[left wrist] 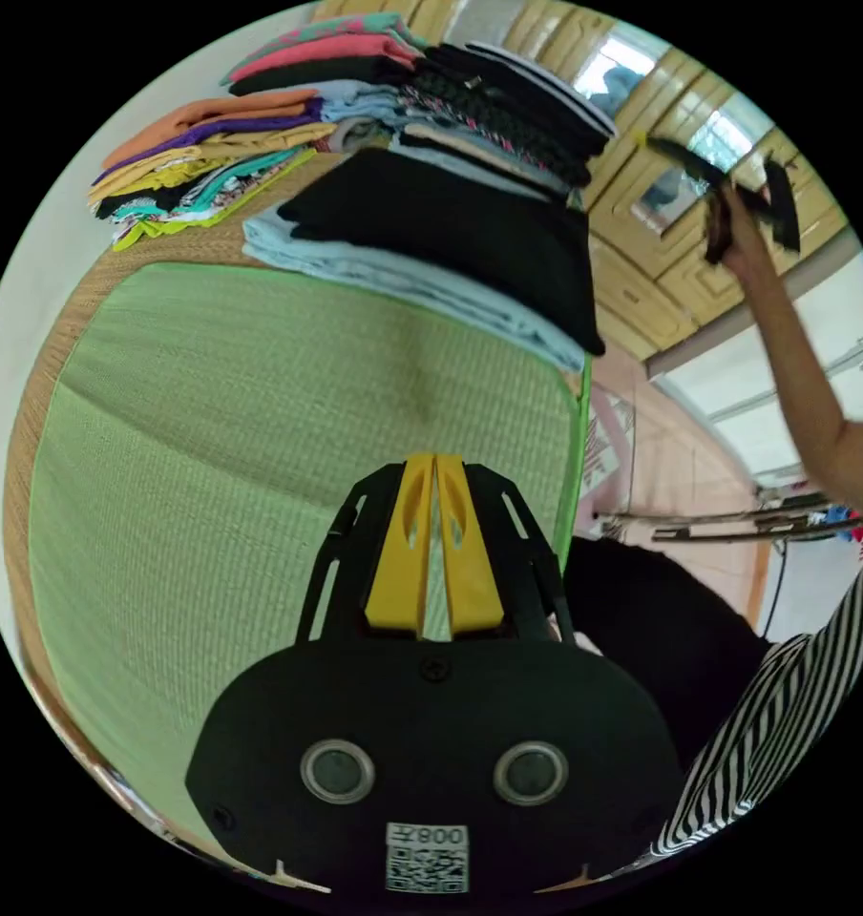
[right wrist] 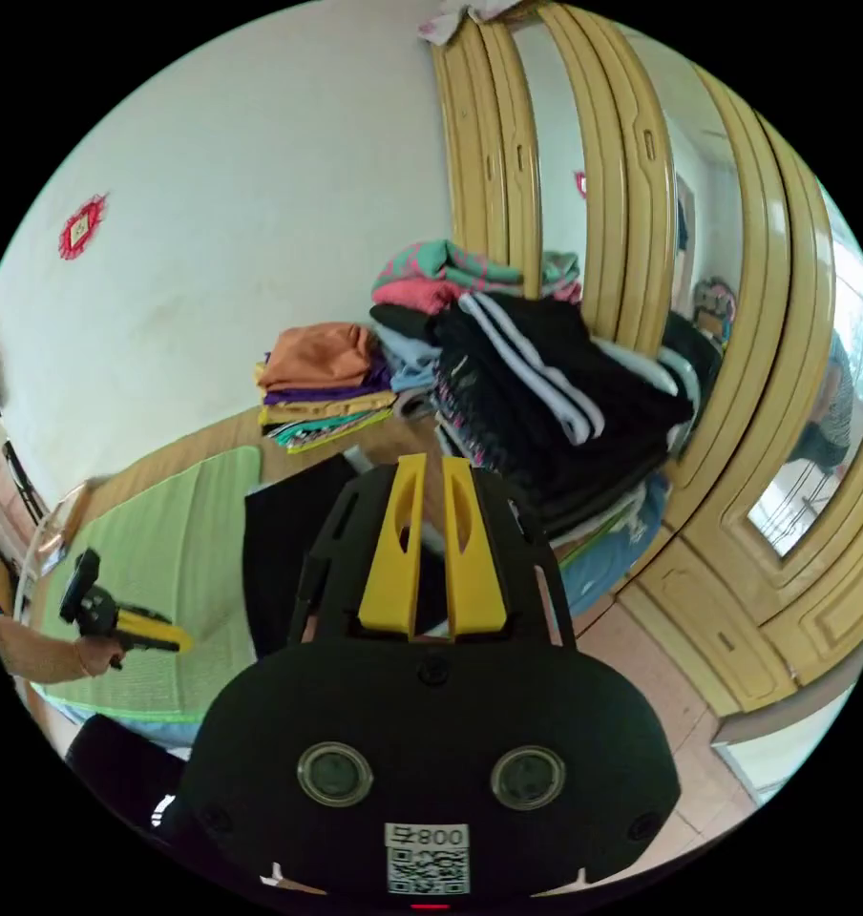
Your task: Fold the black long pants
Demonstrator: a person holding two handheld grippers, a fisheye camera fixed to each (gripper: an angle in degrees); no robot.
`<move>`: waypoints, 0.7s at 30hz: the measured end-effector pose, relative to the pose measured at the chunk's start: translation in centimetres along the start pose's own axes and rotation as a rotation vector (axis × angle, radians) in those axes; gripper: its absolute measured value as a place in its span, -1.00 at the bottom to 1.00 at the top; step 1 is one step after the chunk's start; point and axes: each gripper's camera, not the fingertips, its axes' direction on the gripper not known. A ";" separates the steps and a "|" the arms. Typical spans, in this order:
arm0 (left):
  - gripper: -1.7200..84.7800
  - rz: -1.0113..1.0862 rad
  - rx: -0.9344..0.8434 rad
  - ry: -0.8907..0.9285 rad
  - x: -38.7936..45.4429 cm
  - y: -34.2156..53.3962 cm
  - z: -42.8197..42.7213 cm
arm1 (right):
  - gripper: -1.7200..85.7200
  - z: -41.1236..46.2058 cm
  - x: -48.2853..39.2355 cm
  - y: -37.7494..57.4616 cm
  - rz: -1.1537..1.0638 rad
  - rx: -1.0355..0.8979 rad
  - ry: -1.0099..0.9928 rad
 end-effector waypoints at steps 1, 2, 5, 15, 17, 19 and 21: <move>-0.96 -0.009 0.023 -0.010 0.2 0.5 0.3 | -0.81 0.4 0.8 -1.2 -0.002 0.010 0.015; -0.96 -0.022 0.039 -0.021 0.6 1.2 1.0 | -0.78 1.3 2.2 -3.7 -0.008 0.027 0.039; -0.96 -0.060 0.068 -0.003 0.8 3.2 2.9 | -0.75 4.4 5.5 -9.6 -0.028 0.036 0.094; -0.96 -0.057 0.044 -0.037 1.6 10.2 10.5 | -0.67 18.1 15.7 -23.6 -0.015 -0.163 0.167; -0.96 -0.057 0.045 -0.044 1.5 11.8 12.0 | -0.73 19.8 17.8 -25.1 0.015 -0.186 0.190; -0.96 -0.040 0.044 -0.062 1.5 13.3 13.6 | -0.78 20.6 20.1 -26.4 0.055 -0.170 0.195; -0.96 -0.034 0.041 -0.077 1.4 15.6 15.7 | -0.87 21.0 23.3 -28.2 0.091 -0.141 0.130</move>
